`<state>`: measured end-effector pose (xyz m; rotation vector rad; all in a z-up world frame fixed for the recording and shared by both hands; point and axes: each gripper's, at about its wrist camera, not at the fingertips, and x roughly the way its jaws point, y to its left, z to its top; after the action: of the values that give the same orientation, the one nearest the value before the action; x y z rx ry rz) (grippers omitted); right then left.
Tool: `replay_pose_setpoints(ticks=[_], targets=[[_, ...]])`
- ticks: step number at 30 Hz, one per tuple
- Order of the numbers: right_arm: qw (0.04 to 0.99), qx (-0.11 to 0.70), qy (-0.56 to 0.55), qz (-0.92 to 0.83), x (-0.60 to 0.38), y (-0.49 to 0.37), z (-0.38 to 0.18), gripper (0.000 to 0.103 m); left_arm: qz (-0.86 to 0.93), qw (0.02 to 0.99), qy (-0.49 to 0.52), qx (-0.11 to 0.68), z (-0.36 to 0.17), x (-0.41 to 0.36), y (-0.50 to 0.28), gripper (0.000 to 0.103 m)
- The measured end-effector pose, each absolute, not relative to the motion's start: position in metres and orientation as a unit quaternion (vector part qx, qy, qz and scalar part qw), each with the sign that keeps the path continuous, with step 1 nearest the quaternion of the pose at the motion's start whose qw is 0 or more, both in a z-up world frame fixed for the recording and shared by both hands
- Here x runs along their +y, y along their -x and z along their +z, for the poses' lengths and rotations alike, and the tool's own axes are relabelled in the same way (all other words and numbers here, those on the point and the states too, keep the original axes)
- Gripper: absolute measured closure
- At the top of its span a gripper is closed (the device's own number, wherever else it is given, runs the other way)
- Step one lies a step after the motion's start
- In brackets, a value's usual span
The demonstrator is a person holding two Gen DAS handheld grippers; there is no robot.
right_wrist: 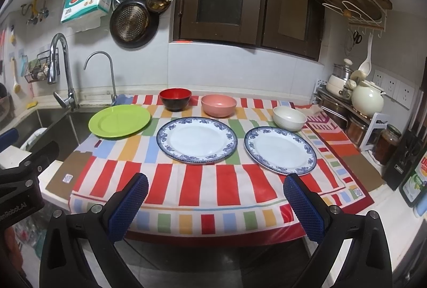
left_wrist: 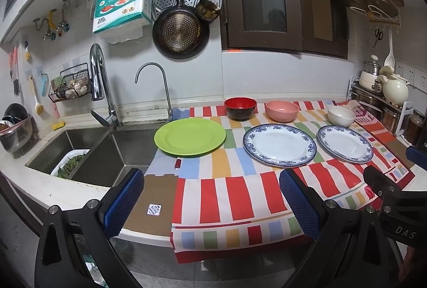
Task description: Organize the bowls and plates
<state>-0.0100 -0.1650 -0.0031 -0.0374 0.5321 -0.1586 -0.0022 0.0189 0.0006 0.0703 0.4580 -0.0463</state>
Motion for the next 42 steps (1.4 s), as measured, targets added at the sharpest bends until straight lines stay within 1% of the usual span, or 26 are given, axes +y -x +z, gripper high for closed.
replay_pose_setpoints(ticks=[42], targets=[[0.963, 0.258, 0.018, -0.079, -0.1626, 0.0105, 0.0003, 0.001, -0.011, 0.975, -0.046, 0.216, 0.0066, 0.0178, 0.0043, 0.0]])
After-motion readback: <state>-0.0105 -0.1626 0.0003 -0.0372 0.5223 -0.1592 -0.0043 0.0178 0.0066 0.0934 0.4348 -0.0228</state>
